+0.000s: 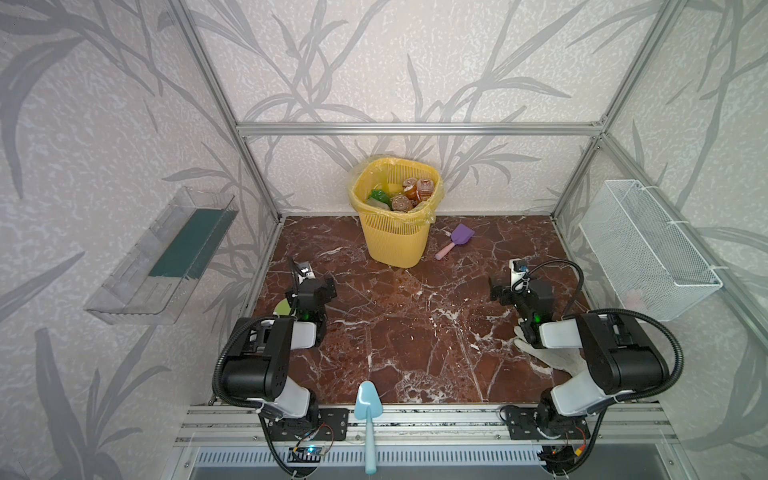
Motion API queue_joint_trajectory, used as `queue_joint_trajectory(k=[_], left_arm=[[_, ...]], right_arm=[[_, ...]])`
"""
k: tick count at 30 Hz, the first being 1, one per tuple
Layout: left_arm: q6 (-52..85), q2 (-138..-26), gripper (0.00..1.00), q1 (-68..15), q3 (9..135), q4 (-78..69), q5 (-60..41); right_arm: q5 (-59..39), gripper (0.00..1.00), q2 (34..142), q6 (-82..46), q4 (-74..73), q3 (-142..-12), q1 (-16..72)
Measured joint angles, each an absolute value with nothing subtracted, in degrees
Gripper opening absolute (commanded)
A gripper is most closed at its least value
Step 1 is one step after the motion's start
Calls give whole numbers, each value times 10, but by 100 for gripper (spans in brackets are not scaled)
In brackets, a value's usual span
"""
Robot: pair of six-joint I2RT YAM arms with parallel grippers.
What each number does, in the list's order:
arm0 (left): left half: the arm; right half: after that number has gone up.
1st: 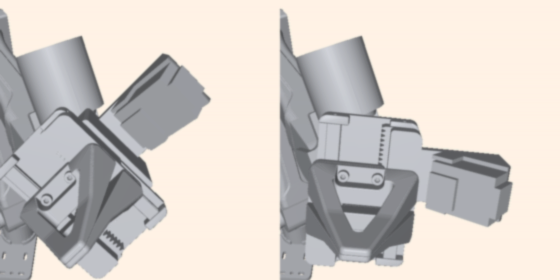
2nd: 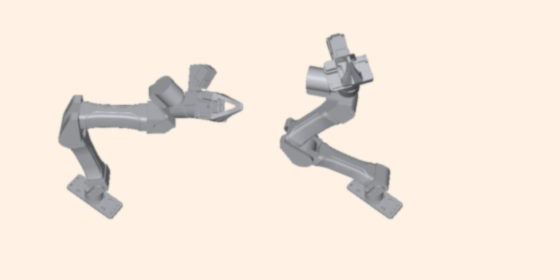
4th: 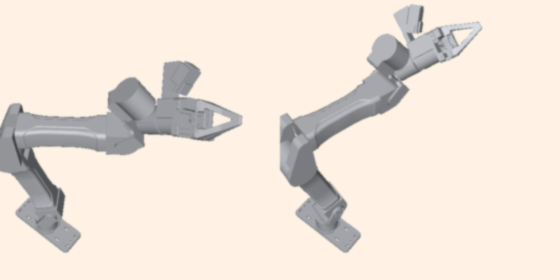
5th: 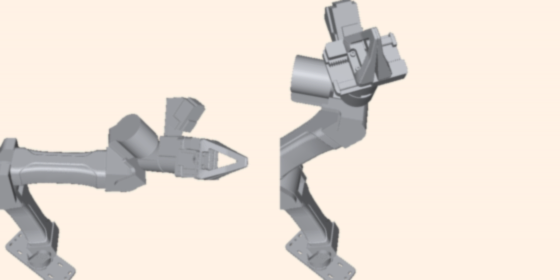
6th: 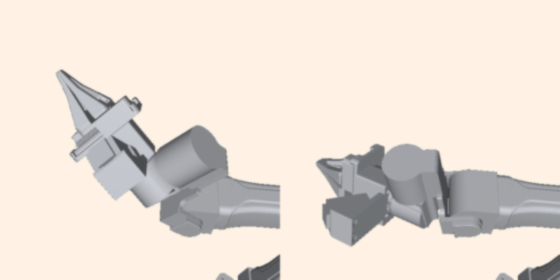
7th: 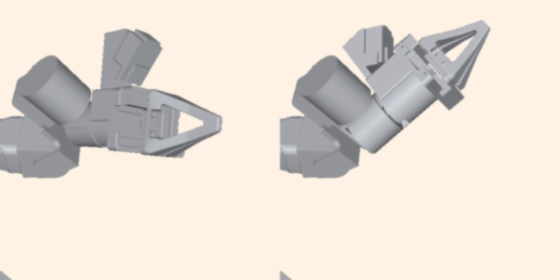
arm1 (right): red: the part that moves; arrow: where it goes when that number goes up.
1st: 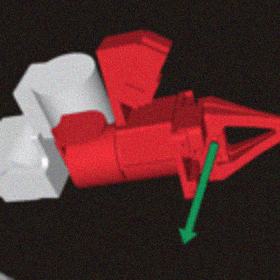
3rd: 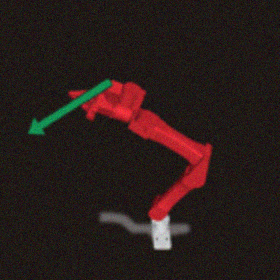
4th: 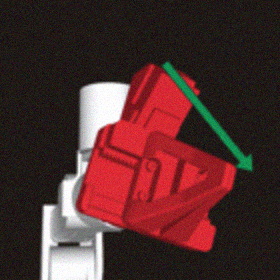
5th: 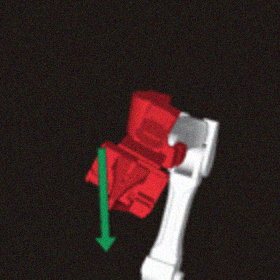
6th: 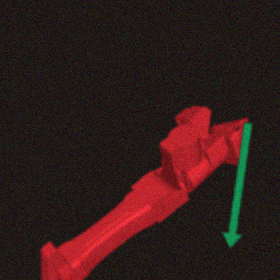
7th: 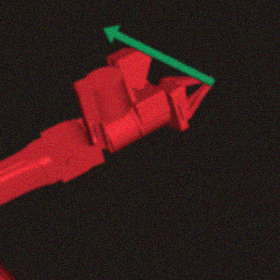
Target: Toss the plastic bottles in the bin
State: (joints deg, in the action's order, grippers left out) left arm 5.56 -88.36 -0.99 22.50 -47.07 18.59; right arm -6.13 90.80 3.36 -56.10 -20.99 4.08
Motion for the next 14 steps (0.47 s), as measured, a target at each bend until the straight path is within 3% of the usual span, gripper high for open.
queue_joint_trajectory(k=[14], left_arm=[[56, -884, 99, -10, 225, -469, 178]], right_arm=[[-81, 99, 908, 46, -554, -210, 45]])
